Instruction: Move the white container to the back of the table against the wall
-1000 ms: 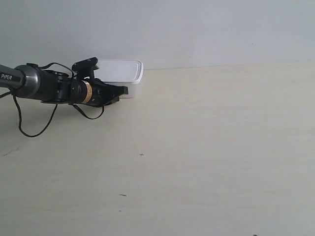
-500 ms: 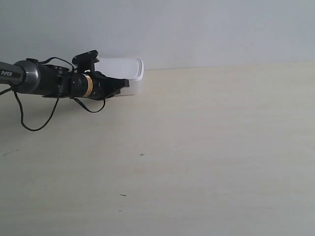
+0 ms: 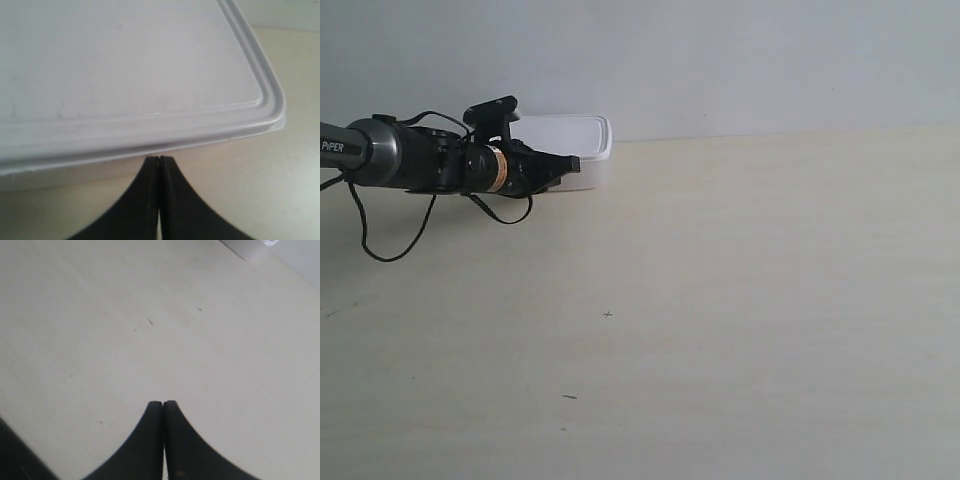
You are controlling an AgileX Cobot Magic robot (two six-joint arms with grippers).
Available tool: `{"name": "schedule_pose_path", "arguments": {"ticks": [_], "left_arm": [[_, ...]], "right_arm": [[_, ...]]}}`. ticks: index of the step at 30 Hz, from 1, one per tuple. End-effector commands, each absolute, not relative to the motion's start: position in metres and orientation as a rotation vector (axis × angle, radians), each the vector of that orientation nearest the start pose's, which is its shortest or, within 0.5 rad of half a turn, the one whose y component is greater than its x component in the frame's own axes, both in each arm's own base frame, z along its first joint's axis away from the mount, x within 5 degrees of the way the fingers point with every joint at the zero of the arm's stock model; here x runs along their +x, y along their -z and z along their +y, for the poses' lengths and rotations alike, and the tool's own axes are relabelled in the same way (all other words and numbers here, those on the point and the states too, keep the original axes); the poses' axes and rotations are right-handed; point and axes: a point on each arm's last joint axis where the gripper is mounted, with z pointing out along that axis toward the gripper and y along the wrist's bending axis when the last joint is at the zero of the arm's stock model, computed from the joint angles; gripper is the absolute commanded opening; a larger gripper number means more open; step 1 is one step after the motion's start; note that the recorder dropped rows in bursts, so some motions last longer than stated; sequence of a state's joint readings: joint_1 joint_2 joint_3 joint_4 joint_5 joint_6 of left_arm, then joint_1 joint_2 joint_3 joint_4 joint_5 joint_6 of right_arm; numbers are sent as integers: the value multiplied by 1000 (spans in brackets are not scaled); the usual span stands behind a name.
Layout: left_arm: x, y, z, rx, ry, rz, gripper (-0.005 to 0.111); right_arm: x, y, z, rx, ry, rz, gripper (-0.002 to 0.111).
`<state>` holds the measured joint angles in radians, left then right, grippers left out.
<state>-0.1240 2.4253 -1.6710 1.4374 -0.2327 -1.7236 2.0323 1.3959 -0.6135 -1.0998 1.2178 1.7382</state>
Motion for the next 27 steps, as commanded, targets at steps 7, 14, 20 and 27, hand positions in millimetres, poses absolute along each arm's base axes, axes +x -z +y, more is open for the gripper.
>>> {"name": "schedule_pose_path", "arguments": {"ticks": [7, 14, 20, 27], "left_arm": [[520, -100, -83, -41, 451, 2196, 0], [528, -89, -83, -40, 441, 2193, 0], [535, -80, -84, -45, 445, 2189, 0], [538, -83, -80, -52, 385, 2181, 0]], "right_arm": [[21, -237, 170, -768, -99, 1957, 0], [26, -249, 153, -752, -170, 1989, 0], [26, -251, 148, -763, -175, 2006, 0], [25, -248, 147, -774, -157, 2039, 0]]}}
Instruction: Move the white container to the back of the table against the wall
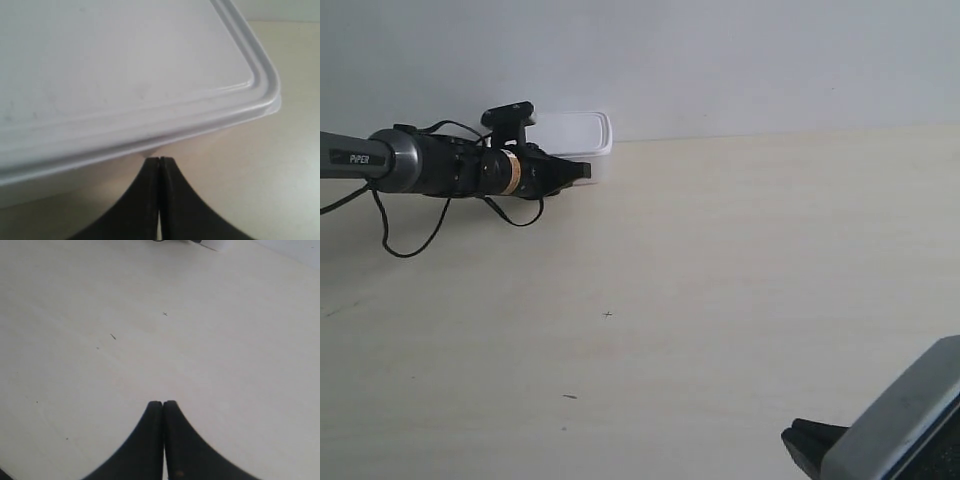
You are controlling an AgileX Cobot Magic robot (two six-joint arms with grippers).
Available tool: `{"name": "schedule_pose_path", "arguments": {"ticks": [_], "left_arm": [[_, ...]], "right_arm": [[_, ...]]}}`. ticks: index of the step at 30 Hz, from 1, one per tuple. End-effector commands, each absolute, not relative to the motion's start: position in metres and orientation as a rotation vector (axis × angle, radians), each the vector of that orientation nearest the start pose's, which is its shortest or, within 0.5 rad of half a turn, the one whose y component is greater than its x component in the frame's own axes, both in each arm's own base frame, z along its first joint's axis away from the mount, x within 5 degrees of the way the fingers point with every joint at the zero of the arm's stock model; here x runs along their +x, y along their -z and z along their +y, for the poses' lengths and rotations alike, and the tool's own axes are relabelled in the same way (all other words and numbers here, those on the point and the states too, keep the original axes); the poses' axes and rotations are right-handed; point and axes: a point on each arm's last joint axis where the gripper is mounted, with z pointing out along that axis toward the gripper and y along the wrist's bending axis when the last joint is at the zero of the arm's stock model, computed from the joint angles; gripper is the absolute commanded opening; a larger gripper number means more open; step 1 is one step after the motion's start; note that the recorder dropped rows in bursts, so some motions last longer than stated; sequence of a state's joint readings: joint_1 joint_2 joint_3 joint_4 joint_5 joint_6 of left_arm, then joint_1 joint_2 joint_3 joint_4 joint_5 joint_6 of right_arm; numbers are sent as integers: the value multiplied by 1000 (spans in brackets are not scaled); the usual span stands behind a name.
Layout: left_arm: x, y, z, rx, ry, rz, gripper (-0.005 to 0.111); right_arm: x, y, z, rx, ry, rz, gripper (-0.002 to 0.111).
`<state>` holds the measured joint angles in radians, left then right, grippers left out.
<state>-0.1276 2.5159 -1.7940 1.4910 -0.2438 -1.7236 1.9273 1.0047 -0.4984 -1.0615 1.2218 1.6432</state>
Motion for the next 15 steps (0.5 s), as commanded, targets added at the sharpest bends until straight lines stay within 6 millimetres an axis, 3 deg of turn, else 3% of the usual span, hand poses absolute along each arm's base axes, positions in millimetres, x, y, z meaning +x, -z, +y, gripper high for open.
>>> {"name": "schedule_pose_path", "arguments": {"ticks": [1, 15], "left_arm": [[538, -83, -78, -56, 366, 2182, 0], [536, -77, -68, -136, 254, 2200, 0]], "right_arm": [[25, -247, 146, -773, -156, 2045, 0], [25, -247, 146, -776, -150, 2055, 0]]}}
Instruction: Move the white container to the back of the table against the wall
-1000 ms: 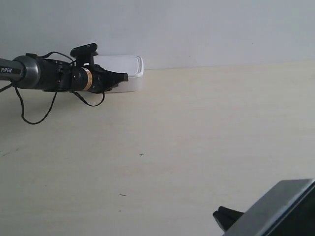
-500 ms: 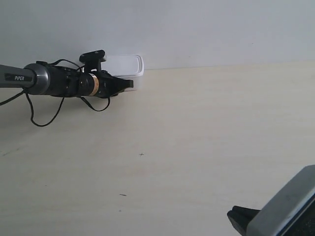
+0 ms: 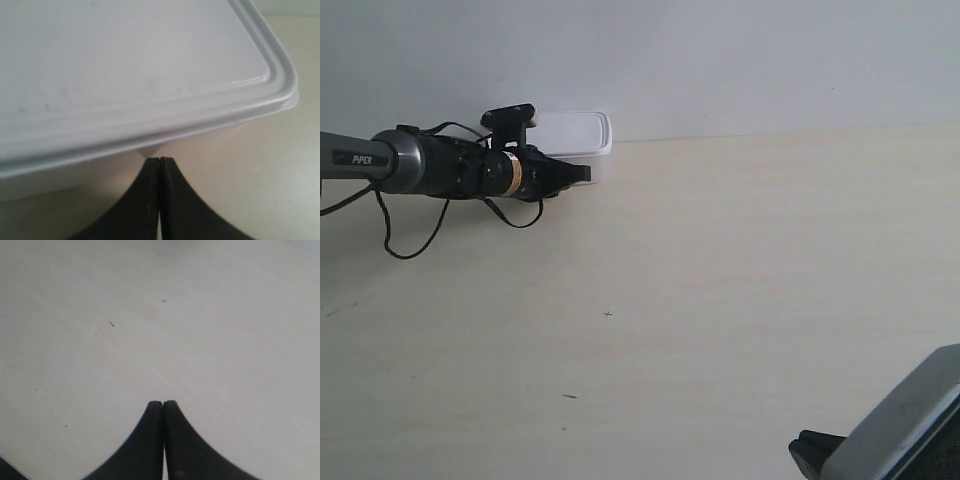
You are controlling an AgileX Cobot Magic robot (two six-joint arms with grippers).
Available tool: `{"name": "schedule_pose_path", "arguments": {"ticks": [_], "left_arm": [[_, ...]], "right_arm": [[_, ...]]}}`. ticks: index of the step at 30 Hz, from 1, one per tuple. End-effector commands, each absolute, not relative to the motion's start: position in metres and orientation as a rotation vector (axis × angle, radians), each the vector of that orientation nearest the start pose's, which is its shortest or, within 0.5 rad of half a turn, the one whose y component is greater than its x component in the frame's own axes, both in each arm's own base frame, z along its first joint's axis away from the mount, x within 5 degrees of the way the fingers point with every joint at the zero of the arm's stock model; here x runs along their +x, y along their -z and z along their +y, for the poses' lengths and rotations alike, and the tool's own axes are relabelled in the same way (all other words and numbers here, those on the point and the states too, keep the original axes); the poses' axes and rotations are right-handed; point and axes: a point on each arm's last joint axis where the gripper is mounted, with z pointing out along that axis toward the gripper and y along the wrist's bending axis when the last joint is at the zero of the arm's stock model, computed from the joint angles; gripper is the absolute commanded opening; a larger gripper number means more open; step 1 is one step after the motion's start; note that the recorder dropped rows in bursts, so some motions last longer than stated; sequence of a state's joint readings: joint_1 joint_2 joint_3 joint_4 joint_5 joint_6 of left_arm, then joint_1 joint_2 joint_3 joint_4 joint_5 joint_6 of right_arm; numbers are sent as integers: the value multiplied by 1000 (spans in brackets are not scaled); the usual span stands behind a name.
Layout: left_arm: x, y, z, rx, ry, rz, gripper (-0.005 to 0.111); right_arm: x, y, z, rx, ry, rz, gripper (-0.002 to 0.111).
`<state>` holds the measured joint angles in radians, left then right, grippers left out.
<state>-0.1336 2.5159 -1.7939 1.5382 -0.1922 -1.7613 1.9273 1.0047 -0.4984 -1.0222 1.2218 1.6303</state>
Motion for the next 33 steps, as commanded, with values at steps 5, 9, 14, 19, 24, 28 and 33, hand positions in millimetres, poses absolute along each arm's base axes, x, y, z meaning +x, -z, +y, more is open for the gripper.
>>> {"name": "schedule_pose_path", "arguments": {"ticks": [5, 9, 14, 19, 24, 28, 33], "left_arm": [[533, -84, -65, -133, 223, 2198, 0], [530, -95, -62, -136, 193, 2186, 0], [529, -96, -62, -138, 190, 2188, 0], [529, -96, -64, -127, 211, 2191, 0], [522, -89, -61, -142, 177, 2221, 0], [508, -99, -58, -114, 129, 2236, 0], [478, -138, -76, -33, 153, 2224, 0]], "right_arm": [[25, -247, 146, -776, -150, 2055, 0], [25, -247, 146, -776, -150, 2055, 0], [24, -247, 146, -776, -150, 2057, 0], [24, -246, 146, -773, -151, 2060, 0], [24, -247, 146, -774, -151, 2057, 0], [25, -247, 146, -775, -153, 2049, 0], [25, -248, 146, -778, -153, 2042, 0]]}}
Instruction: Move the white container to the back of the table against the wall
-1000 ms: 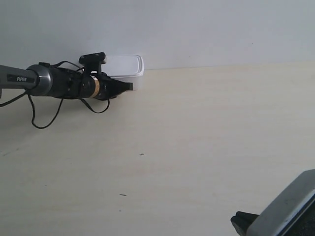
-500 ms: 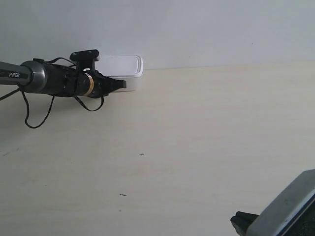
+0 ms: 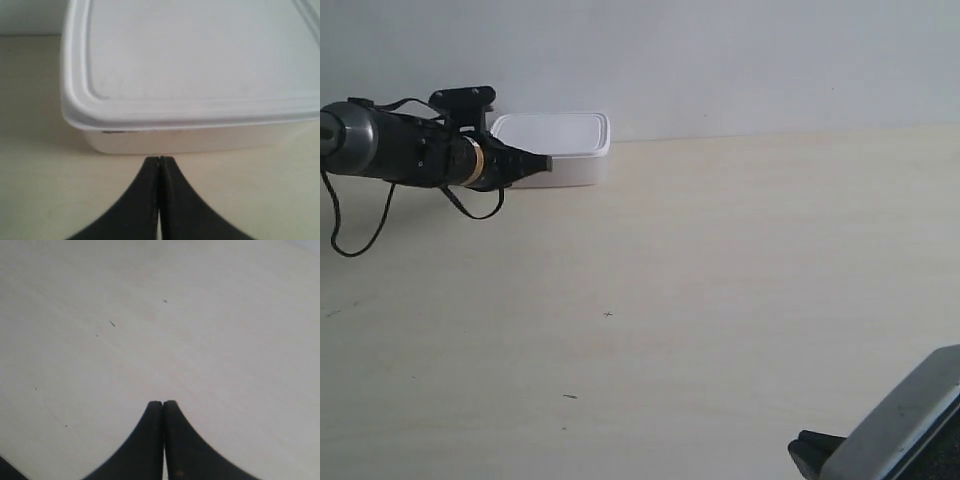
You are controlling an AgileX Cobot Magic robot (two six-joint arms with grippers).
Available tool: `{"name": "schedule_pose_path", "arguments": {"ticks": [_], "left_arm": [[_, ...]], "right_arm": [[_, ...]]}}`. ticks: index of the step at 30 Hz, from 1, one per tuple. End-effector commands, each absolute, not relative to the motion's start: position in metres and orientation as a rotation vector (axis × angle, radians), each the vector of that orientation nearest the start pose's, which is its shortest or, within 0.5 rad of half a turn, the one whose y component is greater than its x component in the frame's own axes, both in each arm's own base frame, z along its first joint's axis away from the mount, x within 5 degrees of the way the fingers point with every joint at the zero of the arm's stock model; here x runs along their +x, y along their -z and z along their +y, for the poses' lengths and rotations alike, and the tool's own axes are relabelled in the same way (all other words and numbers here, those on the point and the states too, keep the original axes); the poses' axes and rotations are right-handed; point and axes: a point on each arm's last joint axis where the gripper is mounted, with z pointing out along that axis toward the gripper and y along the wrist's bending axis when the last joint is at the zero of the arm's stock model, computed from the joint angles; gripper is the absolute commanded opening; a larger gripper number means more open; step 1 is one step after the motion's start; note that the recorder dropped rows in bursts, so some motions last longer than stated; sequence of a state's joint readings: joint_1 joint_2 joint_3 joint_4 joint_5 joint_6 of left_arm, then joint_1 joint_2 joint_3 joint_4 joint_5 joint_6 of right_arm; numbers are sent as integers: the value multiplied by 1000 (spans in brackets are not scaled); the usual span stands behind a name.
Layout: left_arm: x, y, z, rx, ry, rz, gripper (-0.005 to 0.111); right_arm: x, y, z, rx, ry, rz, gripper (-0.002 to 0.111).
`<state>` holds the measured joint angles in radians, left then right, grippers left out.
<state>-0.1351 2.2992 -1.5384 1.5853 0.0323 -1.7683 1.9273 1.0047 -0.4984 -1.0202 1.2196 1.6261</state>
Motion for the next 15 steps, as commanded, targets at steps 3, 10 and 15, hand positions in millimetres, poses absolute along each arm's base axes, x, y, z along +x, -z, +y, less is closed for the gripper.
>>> {"name": "schedule_pose_path", "arguments": {"ticks": [3, 10, 15], "left_arm": [[444, -181, -85, -14, 185, 2188, 0], [334, -285, -98, -32, 336, 2015, 0], [244, -324, -82, -24, 421, 1875, 0]], "right_arm": [[25, -248, 147, -779, -154, 2036, 0], [26, -249, 145, -793, -154, 2029, 0], [32, -267, 127, -760, -284, 2015, 0]]}}
